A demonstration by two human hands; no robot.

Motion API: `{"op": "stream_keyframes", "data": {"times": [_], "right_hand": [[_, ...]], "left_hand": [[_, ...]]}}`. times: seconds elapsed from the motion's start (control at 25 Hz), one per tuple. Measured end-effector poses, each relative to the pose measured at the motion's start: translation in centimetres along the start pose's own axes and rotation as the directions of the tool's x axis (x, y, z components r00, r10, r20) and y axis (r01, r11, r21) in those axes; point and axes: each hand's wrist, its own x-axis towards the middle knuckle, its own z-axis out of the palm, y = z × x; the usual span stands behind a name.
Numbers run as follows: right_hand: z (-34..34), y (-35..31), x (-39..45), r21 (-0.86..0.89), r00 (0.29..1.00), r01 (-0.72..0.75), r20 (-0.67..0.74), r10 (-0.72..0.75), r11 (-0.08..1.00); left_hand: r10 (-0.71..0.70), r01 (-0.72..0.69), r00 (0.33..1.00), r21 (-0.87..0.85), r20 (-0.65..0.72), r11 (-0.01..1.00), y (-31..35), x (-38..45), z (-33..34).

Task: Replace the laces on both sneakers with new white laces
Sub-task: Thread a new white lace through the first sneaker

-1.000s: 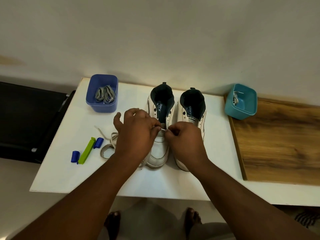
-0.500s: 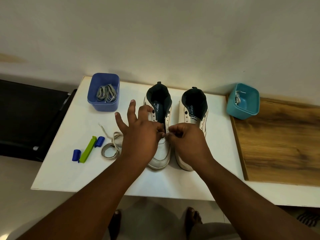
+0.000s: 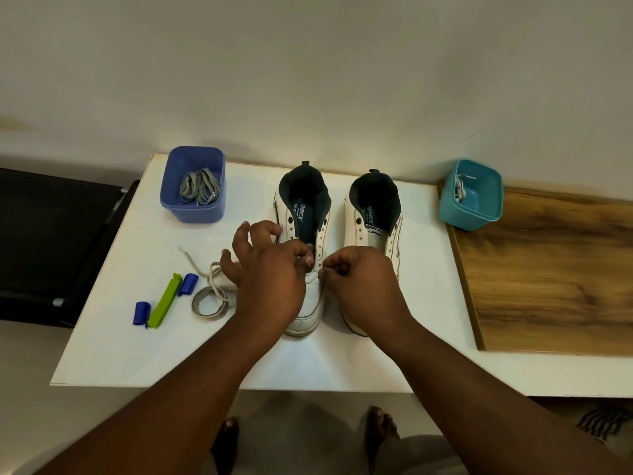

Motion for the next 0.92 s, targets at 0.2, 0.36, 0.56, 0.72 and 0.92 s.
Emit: {"op": "stream_keyframes", "data": {"times": [0.2,0.36,0.56,0.72,0.92], "right_hand": [[0.0,0.0,-0.1,0.011,1.0,-0.004,-0.004,0.004,1.0],[0.0,-0.1,-0.1,0.019,1.0,-0.001,0.005,0.001,1.0],[0.0,0.0,0.0,0.01,1.0,0.017,0.009,-0.017,1.0],[-0.1,0.1,0.0,0.004,0.999,0.009,0.033,-0.01,1.0],[0.0,0.2,0.0,-0.033,0.999,0.034,0.02,-0.033,0.999]], "left_hand": [[0.03,-0.031,0.999,0.018,0.018,0.999,-0.2,0.2,-0.2],[0.018,-0.018,0.999,-0.007,0.048,1.0,-0.2,0.2,-0.2],[0.031,-0.03,0.995,-0.015,0.096,0.999,-0.2,0.6,-0.3],[0.062,-0.056,0.985,-0.041,0.162,0.998,-0.6,1.3,-0.7],[0.041,-0.04,0.993,-0.012,0.113,0.999,-0.3,1.2,-0.3]]}}
